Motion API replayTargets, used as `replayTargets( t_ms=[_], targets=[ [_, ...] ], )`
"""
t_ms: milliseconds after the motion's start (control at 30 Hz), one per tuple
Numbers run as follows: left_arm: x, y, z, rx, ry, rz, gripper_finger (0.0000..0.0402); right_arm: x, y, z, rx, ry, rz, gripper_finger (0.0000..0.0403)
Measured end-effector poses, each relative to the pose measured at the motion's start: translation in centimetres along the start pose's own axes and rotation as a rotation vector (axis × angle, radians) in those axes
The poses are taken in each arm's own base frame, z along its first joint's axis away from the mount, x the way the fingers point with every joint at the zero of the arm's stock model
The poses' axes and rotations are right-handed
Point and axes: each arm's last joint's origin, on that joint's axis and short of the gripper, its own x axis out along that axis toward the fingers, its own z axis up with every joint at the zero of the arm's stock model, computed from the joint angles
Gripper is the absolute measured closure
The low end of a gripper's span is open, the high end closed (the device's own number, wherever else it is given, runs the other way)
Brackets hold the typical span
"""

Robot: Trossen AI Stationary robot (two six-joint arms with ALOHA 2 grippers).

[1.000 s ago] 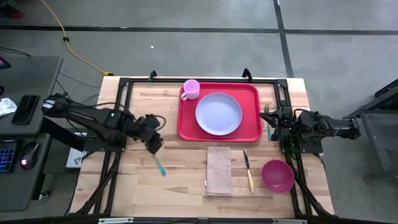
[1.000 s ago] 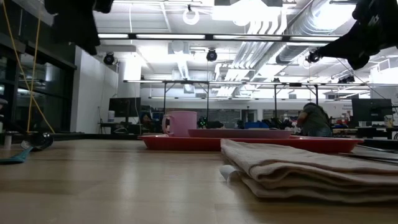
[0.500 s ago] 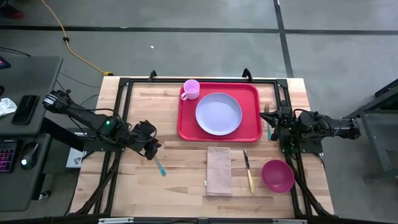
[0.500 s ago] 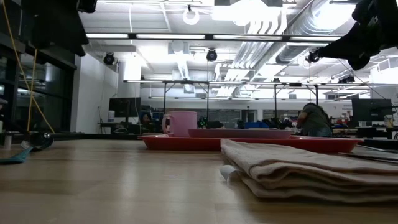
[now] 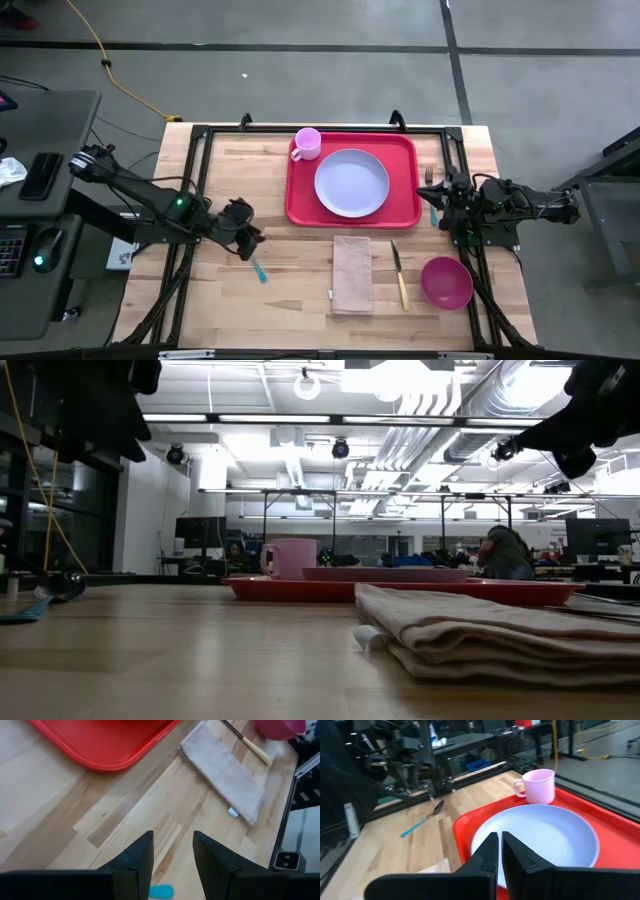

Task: Set up tray
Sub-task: Put the red bowl on the blue plate on the red serving tray

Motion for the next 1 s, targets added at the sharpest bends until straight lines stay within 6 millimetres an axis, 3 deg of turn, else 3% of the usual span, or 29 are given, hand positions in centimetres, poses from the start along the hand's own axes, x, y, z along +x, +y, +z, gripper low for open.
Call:
replayTargets(
  t_ms=[367, 800, 1000],
  targets=[
    [1.7, 1.0, -1.9, 0.012, 0.013, -0.052, 0.0236, 0.2, 0.3, 0.4, 0.013, -0.027, 0.037, 0.0402],
    [3.6, 2.3, -3.2, 0.006, -0.060, -0.135, 0.0236, 3.2, 1.3, 0.1, -0.026, 0.077, 0.004, 0.0402],
    [4.0, 2.9, -3.7, 0.004, -0.055, -0.124, 0.0236, 3.5, 1.8, 0.3, -0.008, 0.084, 0.094, 0.0402]
  ],
)
